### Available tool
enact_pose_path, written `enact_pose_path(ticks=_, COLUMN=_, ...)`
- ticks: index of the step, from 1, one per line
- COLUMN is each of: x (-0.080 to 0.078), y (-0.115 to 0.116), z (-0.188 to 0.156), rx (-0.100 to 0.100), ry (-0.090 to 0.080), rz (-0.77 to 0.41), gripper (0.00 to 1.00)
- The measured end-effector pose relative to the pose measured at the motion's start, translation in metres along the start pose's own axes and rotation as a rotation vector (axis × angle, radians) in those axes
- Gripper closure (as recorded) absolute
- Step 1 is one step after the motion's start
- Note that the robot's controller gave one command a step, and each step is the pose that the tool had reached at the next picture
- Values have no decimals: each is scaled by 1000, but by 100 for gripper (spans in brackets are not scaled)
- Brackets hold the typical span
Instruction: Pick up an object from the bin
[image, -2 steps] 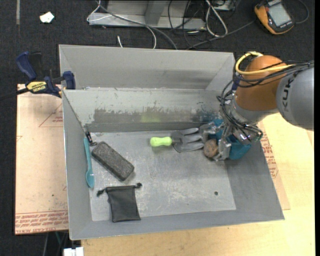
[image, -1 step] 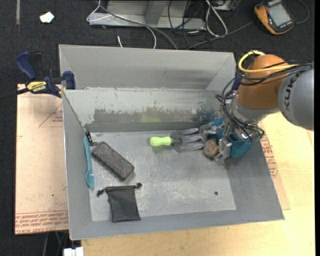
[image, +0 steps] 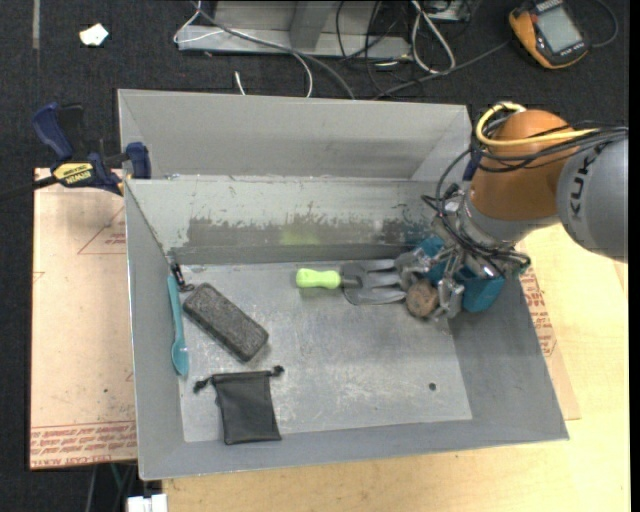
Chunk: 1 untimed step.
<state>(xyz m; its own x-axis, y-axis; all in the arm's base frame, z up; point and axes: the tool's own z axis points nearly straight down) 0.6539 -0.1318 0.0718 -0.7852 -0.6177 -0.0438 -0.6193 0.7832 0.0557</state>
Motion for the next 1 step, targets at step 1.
enact_pose_path(ticks=1, x=19, y=13, z=-80, rx=-3, ry=5, rz=94, gripper=100)
